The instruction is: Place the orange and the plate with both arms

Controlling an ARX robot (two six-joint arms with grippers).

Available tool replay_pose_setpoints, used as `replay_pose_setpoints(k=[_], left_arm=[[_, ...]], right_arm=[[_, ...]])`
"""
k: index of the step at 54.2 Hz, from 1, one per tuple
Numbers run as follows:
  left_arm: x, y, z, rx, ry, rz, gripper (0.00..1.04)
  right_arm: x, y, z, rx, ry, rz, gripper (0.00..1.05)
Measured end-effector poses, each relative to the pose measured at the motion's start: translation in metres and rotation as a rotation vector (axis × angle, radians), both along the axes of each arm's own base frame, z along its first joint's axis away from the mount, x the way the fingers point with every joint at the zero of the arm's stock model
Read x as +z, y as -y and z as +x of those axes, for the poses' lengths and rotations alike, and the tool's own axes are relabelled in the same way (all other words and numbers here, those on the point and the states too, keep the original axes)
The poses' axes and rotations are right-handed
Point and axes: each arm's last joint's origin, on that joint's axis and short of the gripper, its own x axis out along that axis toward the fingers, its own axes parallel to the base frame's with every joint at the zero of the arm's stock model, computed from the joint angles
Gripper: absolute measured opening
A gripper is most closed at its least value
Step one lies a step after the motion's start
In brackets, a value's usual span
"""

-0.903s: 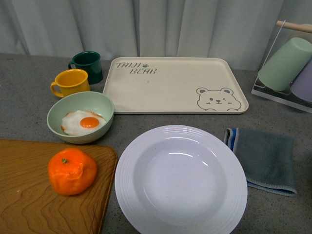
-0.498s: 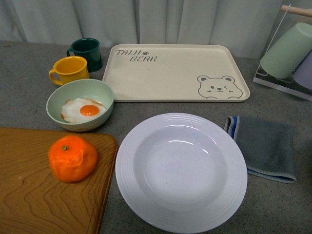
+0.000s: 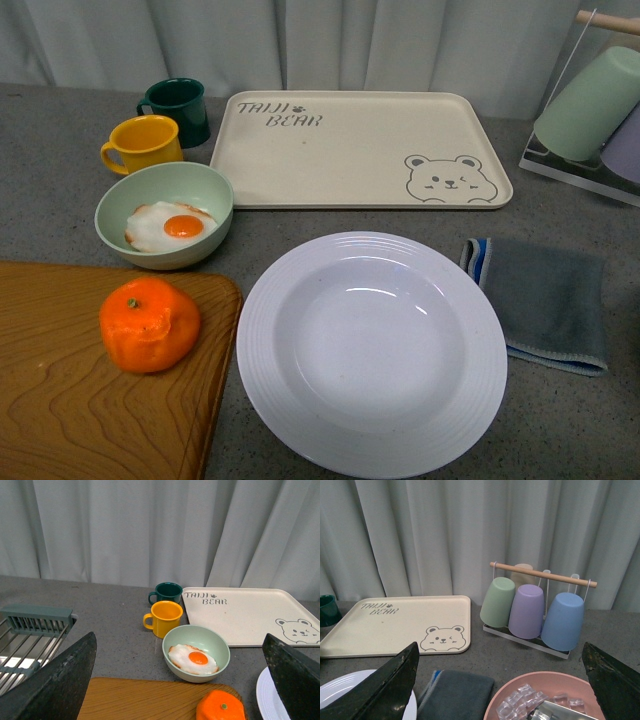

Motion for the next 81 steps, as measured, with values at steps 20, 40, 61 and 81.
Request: replay_pose_setpoints(k=[20,40,61,81], left_arm=[[-0.003,0.02,0.056,-0.06,-0.376,-0.114,0.98],[-0.049,0.056,0.139,-0.188,-0.783,-0.127,0.98],[-0.08,0.065,0.147,-0.202,-0.887,-0.064,0.98],[-0.072,0.071,0.154,-0.203,-0.848,-0.024,0.51]], right_arm=[[0.0,0.0,0.0,0.0,0.002,0.0,0.95],[0.0,0.0,0.0,0.0,0.002,0.0,0.95],[0.0,0.0,0.0,0.0,0.002,0.0,0.95],[0.0,0.0,0.0,0.0,0.002,0.0,0.95]])
